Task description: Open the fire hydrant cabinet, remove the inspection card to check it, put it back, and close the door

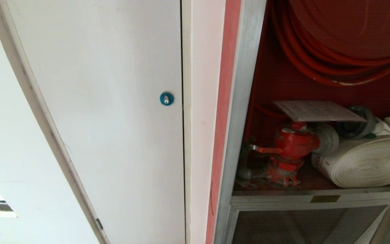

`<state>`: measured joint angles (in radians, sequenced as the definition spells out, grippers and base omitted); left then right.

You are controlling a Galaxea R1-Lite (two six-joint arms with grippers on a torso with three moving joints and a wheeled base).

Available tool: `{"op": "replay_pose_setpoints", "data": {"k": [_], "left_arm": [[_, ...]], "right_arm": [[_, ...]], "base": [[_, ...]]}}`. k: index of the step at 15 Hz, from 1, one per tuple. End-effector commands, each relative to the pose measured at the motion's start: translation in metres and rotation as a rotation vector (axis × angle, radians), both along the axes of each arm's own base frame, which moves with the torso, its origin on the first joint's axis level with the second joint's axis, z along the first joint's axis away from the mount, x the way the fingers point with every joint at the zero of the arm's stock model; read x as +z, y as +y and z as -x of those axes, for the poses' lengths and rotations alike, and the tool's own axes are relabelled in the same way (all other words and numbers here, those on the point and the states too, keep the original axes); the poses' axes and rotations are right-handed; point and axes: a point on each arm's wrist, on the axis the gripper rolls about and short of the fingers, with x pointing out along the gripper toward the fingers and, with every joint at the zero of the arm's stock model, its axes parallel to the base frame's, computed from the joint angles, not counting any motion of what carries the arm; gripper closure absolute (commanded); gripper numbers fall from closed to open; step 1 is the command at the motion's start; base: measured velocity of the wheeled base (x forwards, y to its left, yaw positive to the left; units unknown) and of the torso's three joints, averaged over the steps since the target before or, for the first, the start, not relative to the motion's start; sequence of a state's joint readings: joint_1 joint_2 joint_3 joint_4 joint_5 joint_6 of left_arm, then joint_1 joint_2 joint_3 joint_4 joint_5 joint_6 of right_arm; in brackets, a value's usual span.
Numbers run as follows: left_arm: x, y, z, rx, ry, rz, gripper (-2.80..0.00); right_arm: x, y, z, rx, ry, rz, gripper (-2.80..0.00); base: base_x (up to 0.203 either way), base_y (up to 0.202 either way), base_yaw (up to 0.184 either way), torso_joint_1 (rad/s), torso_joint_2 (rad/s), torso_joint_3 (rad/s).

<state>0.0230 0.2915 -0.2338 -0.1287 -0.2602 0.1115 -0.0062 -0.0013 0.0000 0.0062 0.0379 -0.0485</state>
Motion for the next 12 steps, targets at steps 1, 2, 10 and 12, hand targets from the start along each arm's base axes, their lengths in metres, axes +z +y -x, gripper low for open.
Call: {"op": "replay_pose_setpoints", "data": {"k": [1,2,10,12], "left_arm": [[-0.008,0.000,0.012,0.001,-0.067,-0.001,0.00],[-0.014,0.000,0.014,0.010,-0.072,0.000,0.00],[-0.063,0.001,0.015,0.065,-0.038,0.007,0.00],[-0.069,0.002,0.016,0.082,-0.037,0.009,0.00]], "right_arm": [[0.000,0.000,0.000,0.001,0.001,0.001,0.00],[0.000,0.000,0.000,0.001,0.001,0.001,0.00],[0.000,0.000,0.000,0.001,0.000,0.001,0.00],[0.000,0.000,0.000,0.001,0.001,0.001,0.00]], "base": [[0.000,0.000,0.000,0.000,0.00,0.000],[0.000,0.000,0.000,0.000,0.00,0.000],[0.000,0.000,0.000,0.000,0.00,0.000],[0.000,0.000,0.000,0.000,0.00,0.000]]}}
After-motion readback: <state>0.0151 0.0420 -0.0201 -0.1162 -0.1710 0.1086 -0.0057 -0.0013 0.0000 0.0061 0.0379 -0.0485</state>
